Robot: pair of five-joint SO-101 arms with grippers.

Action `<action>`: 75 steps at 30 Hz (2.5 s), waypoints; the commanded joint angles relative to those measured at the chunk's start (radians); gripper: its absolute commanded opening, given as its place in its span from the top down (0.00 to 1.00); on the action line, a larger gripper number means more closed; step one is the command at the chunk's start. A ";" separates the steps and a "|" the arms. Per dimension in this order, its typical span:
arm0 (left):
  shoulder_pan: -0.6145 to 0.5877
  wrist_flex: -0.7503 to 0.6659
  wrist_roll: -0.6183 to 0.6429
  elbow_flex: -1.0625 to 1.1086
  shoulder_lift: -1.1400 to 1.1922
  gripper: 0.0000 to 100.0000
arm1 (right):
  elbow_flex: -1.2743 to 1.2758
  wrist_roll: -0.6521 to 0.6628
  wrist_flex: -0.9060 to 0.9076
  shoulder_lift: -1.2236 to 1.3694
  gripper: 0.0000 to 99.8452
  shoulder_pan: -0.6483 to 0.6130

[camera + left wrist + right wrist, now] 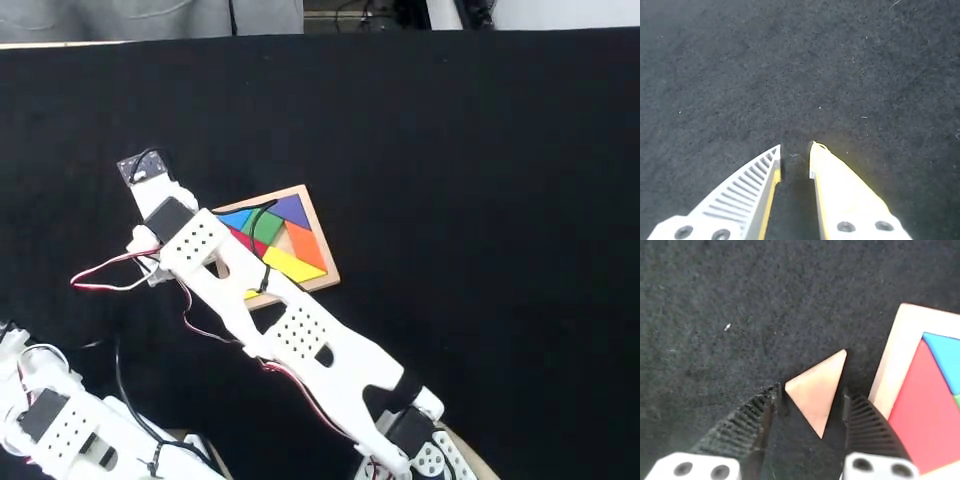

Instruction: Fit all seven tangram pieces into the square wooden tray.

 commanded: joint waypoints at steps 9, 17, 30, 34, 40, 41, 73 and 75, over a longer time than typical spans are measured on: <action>0.012 0.000 -0.003 -0.002 -0.009 0.89 | -0.013 0.009 -0.089 -0.004 0.83 -0.012; 0.012 0.002 -0.005 -0.002 -0.009 0.89 | -0.013 0.009 -0.014 -0.002 0.83 -0.011; 0.012 0.002 -0.005 -0.002 -0.009 0.89 | -0.013 0.011 -0.012 -0.001 0.87 -0.009; 0.012 0.002 -0.005 -0.002 -0.009 0.89 | -0.013 0.011 -0.014 -0.001 0.91 -0.009; 0.012 0.002 -0.005 -0.002 -0.009 0.89 | -0.016 0.017 -0.009 -0.004 0.91 -0.008; 0.012 0.002 -0.005 -0.002 -0.009 0.89 | -0.030 0.017 -0.002 -0.007 0.91 -0.002; 0.012 0.003 -0.005 -0.002 -0.009 0.89 | 1.199 0.203 -0.097 -1.178 0.91 0.347; 0.012 0.003 -0.005 -0.002 -0.009 0.89 | 1.326 0.201 -0.216 -1.178 0.91 0.367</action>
